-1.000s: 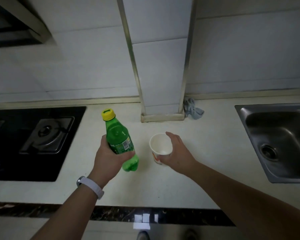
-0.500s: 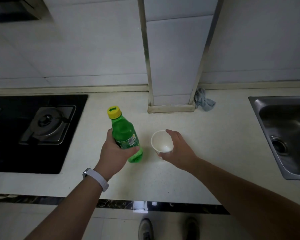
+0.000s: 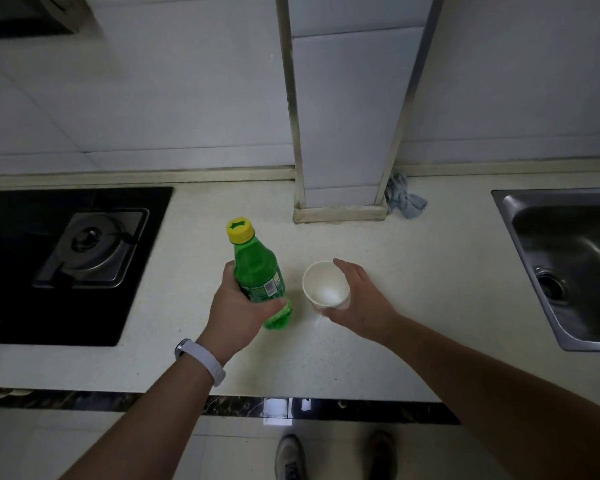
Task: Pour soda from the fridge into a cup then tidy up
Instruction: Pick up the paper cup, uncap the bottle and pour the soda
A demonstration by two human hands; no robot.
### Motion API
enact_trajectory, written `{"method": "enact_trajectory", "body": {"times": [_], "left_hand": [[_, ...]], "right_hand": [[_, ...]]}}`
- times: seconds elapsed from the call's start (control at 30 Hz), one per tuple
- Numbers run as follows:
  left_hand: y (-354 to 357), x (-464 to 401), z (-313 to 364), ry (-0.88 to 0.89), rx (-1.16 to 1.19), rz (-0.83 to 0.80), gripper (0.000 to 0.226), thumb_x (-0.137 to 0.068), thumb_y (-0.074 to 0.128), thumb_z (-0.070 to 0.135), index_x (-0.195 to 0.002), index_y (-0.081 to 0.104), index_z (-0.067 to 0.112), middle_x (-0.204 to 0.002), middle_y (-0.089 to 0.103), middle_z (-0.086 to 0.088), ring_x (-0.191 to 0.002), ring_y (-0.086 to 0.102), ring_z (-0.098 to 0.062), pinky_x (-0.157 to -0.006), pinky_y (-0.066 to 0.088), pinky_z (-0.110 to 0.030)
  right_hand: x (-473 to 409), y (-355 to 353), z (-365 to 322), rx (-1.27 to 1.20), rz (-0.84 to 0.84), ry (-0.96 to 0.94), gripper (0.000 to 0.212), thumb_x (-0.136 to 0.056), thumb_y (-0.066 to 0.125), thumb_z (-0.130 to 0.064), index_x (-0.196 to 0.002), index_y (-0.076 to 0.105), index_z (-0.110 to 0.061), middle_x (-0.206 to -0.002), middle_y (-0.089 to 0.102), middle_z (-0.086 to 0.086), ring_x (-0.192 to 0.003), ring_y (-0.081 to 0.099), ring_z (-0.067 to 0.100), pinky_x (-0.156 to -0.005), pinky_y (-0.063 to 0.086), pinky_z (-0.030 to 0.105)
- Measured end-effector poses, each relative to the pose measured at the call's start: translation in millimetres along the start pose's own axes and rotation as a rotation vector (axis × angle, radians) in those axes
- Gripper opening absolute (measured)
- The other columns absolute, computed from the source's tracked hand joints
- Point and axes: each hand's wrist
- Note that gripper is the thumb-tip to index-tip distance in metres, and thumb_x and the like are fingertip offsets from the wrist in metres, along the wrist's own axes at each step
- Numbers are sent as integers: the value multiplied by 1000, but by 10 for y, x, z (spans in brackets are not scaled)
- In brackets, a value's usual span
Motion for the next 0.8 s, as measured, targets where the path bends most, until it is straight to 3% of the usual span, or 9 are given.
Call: {"method": "enact_trajectory", "body": {"times": [0.23,0.43,0.67,0.8], "left_hand": [[-63,56,127,27,-23,-6,72,-63,89,2,-110,48,39,-107,65,12,-97,65,-9,-81,53,-33],[-177,150,344,70,-18,-1,69,-64,87,-1,-107,49,37,-104,66,10,-92,64,-7,-76,52,-29],[-327,206,613,140,-30,-7,65,-65,88,2,-110,51,31,-101,66,11,-85,63,4,-69,48,-17],[-418,242,720,195,-61,-12,64,-64,90,11,-110,52,35,-101,67,14,-87,64,2,-72,50,-21]], "right_hand": [[34,-298,-201,49,-26,13,98,-71,81,-40,-148,23,-26,-148,29,-3,-125,40,14,-101,38,29],[115,-670,-577,7,-28,-2,83,-78,76,-38,-146,30,-30,-144,37,-8,-126,43,11,-106,40,33],[135,-1062,-1132,-19,18,-76,48,-84,68,-41,-128,51,-32,-114,58,-15,-101,56,1,-92,49,27],[192,-1265,-1513,-100,51,-133,30,-87,65,-32,-117,58,-31,-100,65,-13,-90,61,2,-85,51,23]]}}
Point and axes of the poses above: each hand's wrist, its own x-axis away from the middle knuckle, its own y-axis out of the palm, z = x × y
